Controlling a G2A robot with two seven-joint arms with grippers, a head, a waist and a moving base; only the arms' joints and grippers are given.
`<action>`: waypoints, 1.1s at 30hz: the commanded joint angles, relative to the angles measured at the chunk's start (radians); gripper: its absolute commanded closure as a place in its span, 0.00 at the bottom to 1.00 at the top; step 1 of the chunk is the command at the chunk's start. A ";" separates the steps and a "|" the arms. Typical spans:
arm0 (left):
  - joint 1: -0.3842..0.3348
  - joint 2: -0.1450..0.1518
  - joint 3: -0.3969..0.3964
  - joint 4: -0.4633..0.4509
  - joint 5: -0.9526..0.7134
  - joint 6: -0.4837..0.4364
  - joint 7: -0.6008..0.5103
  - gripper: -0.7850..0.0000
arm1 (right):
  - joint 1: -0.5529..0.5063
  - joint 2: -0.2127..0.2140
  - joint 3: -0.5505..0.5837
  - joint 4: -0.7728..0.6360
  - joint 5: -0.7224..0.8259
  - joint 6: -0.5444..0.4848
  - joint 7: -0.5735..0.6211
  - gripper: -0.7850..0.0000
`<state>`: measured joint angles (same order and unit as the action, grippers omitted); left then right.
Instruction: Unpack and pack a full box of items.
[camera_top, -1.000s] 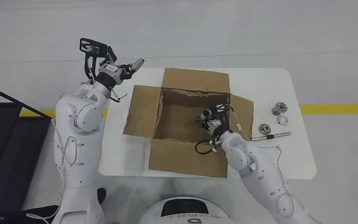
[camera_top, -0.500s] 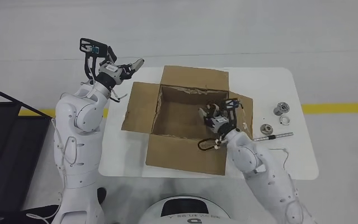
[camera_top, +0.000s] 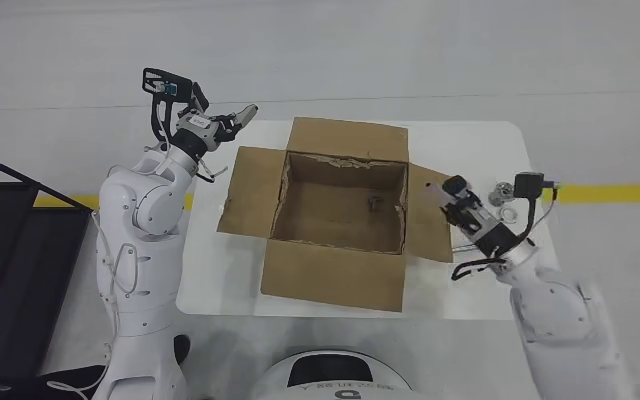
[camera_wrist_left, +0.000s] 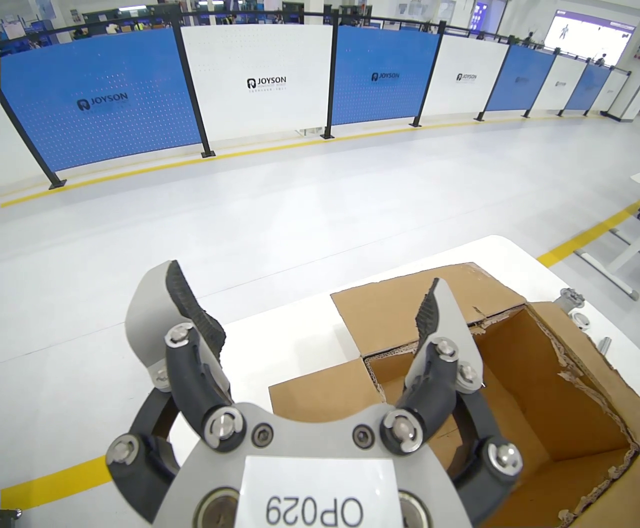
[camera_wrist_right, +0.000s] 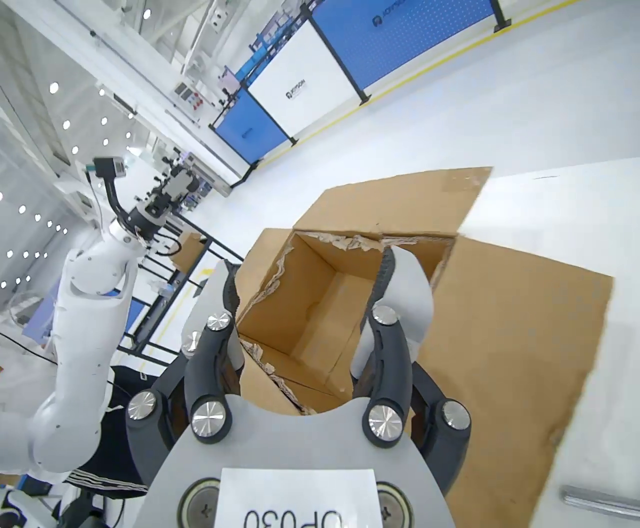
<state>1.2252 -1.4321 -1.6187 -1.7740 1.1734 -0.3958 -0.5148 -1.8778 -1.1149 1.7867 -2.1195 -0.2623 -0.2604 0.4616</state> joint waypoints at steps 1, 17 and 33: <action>0.000 0.000 -0.001 0.000 -0.001 0.000 0.000 0.00 | -0.012 0.002 0.059 0.023 0.037 0.007 0.024 0.00; 0.000 0.000 -0.001 0.000 -0.001 0.000 0.000 0.00 | -0.057 0.016 0.156 0.163 -0.087 0.092 0.158 0.00; 0.000 0.000 -0.001 0.000 -0.001 0.000 0.000 0.00 | 0.203 0.029 -0.050 0.386 -0.479 0.423 0.304 0.53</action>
<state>1.2252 -1.4321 -1.6187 -1.7740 1.1734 -0.3958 -0.5148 -1.6986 -1.0849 1.7605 -1.7511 -0.7148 0.1423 0.7657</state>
